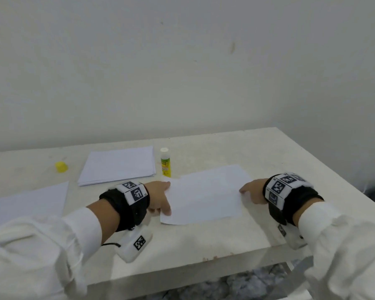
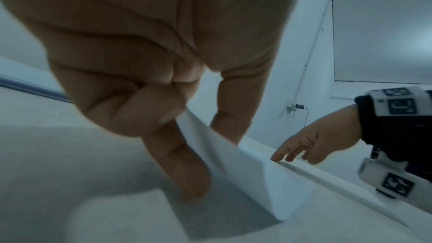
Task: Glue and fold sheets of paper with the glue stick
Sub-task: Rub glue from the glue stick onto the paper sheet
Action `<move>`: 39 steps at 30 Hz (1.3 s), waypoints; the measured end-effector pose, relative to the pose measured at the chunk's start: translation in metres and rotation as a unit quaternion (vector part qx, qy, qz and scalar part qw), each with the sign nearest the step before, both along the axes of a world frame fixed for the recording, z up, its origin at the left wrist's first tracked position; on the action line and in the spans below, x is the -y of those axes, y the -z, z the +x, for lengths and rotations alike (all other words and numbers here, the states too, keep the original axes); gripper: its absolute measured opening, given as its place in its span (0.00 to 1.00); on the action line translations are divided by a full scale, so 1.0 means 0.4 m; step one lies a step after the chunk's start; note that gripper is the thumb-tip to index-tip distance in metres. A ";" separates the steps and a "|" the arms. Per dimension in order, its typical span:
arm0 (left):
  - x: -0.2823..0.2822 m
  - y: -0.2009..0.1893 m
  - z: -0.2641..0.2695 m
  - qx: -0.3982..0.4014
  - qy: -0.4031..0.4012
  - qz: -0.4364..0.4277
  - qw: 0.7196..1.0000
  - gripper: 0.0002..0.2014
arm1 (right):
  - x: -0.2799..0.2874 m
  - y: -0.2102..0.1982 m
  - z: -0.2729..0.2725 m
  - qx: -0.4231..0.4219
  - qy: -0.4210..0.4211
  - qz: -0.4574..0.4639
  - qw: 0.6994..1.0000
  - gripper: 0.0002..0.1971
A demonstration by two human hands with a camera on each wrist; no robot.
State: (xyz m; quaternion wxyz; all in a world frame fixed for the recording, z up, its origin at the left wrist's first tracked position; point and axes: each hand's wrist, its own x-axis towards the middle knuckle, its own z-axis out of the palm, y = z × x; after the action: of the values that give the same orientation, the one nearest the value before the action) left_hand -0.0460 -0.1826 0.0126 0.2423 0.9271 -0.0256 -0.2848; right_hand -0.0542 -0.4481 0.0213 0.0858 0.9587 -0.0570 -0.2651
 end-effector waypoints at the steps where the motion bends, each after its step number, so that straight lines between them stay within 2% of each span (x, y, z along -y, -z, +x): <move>1: -0.033 0.001 -0.006 0.015 0.016 0.032 0.999 0.47 | 0.001 0.000 0.010 0.007 0.013 0.008 1.000 0.25; 4: -0.136 0.000 -0.026 0.061 0.036 0.098 0.993 0.42 | -0.048 -0.022 0.045 0.016 -0.034 0.000 0.999 0.21; 8: -0.251 0.012 -0.049 0.058 0.015 0.139 0.989 0.48 | -0.211 -0.063 0.080 0.097 -0.026 0.136 0.986 0.24; 11: -0.314 0.011 -0.062 0.052 0.013 0.167 0.985 0.52 | -0.337 -0.046 0.133 0.101 0.026 0.280 0.954 0.31; 13: -0.345 0.009 -0.064 0.046 0.006 0.166 0.985 0.54 | -0.400 -0.021 0.166 0.098 0.106 0.351 0.925 0.38; 16: -0.371 0.011 -0.061 0.038 0.009 0.168 0.985 0.55 | -0.452 0.003 0.194 0.101 0.155 0.355 0.916 0.38; 20: -0.393 0.010 -0.054 0.027 0.031 0.199 0.979 0.51 | -0.484 0.017 0.216 0.104 0.158 0.316 0.930 0.24; 23: -0.414 0.015 -0.053 0.018 0.051 0.218 0.975 0.50 | -0.493 0.013 0.217 0.126 0.146 0.280 0.940 0.18; 25: -0.423 0.019 -0.056 0.035 0.062 0.229 0.971 0.51 | -0.498 0.010 0.211 0.160 0.138 0.311 0.927 0.13; 27: -0.427 0.025 -0.063 0.071 0.080 0.232 0.967 0.49 | -0.506 0.004 0.199 0.195 0.140 0.381 0.893 0.09; 29: -0.430 0.031 -0.074 0.112 0.110 0.228 0.961 0.48 | -0.519 -0.011 0.177 0.182 0.134 0.430 0.874 0.10; 31: -0.435 0.032 -0.086 0.129 0.149 0.230 0.953 0.44 | -0.539 -0.029 0.153 0.165 0.093 0.433 0.881 0.15; 33: -0.441 0.031 -0.094 0.115 0.177 0.244 0.946 0.41 | -0.561 -0.044 0.132 0.193 0.053 0.435 0.878 0.21; 34: -0.444 0.031 -0.097 0.109 0.183 0.250 0.945 0.40 | -0.575 -0.052 0.120 0.210 0.040 0.444 0.870 0.21; 37: -0.450 0.027 -0.104 0.110 0.189 0.259 0.941 0.40 | -0.635 -0.062 0.089 0.226 0.006 0.476 0.850 0.07; 39: -0.454 0.029 -0.109 0.114 0.188 0.255 0.942 0.39 | -0.688 -0.049 0.073 0.228 -0.025 0.461 0.857 0.08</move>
State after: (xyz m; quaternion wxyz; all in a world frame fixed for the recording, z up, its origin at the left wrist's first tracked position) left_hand -0.0896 -0.0009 0.0010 -0.0651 0.9625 -0.1530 -0.2144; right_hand -0.0250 -0.1728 0.0409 -0.3751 0.9231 0.0779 -0.0328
